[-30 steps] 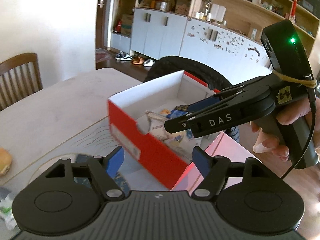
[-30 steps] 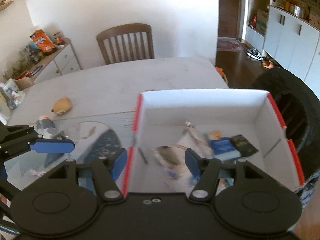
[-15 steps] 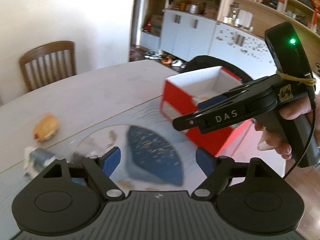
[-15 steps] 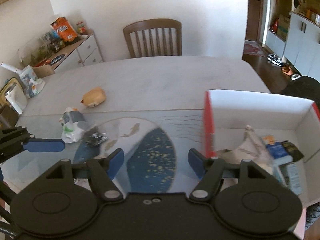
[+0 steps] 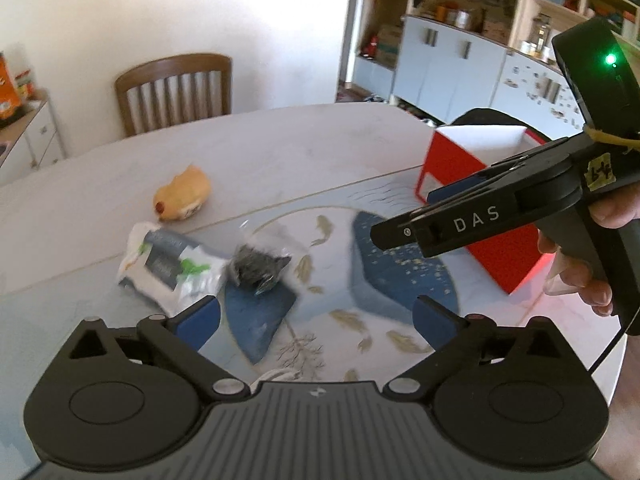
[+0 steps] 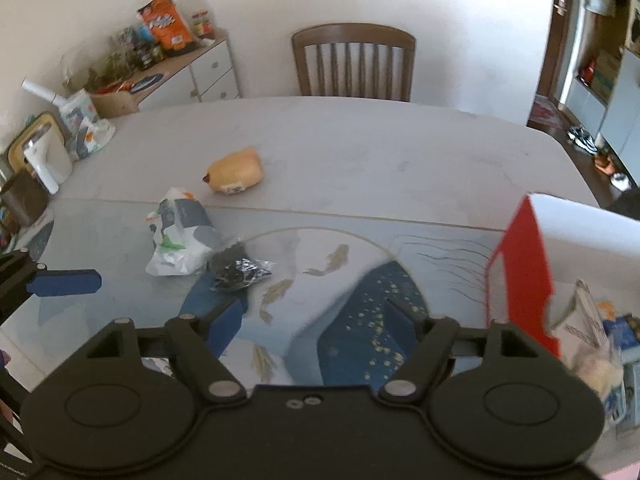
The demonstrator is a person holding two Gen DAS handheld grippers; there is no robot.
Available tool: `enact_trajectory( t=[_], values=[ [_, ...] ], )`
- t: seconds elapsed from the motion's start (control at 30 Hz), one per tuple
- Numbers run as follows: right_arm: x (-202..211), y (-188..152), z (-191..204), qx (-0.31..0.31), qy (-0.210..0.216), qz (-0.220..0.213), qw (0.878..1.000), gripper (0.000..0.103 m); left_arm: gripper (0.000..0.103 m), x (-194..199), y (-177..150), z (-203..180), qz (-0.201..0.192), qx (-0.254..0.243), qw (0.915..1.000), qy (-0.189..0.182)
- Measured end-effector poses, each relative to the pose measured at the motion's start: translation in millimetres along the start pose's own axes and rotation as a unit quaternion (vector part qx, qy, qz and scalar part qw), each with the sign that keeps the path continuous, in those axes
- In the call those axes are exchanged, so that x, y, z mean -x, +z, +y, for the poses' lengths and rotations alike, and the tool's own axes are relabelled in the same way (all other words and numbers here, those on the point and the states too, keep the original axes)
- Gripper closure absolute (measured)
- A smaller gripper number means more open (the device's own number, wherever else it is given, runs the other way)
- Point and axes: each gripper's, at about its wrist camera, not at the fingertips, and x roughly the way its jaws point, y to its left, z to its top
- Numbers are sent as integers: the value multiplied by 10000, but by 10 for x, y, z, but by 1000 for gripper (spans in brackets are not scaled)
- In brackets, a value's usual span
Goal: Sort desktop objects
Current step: 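Withdraw both tools from the box back to the table, then grasp the black seed bag with the right tool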
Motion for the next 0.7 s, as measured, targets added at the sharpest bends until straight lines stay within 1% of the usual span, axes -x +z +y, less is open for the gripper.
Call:
enact_trajectory(
  t=[0.07,0.2,0.27,0.37,0.43,0.53,0.67,0.7],
  values=[
    [-64,24,50,50,21,28,10000,26,0,-8,-46,46,22,98,9999,77],
    [-180,53,120,127,96,47,9999,26,0,-64,-133,149,68,446,9988,200],
    [-253,63,165,214,135,65,9997,26,0,-82,-180,185,50,584,9977,346],
    [-346,67,241,402,190,83,9990,26,0,-124,-257,230,84,671,9962,554],
    [-410,75,288,500,235,111,9984,26,0,-162,-311,233,194,636,9962,562],
    [-503,86,333,574,264,158,9979,26,0,-198,-412,227,204,643,9959,606],
    [-627,90,380,646,281,214,9973,26,0,-277,-519,256,338,905,9917,846],
    [-665,89,395,670,282,238,9971,26,0,-296,-547,254,358,947,9902,964]
  ],
)
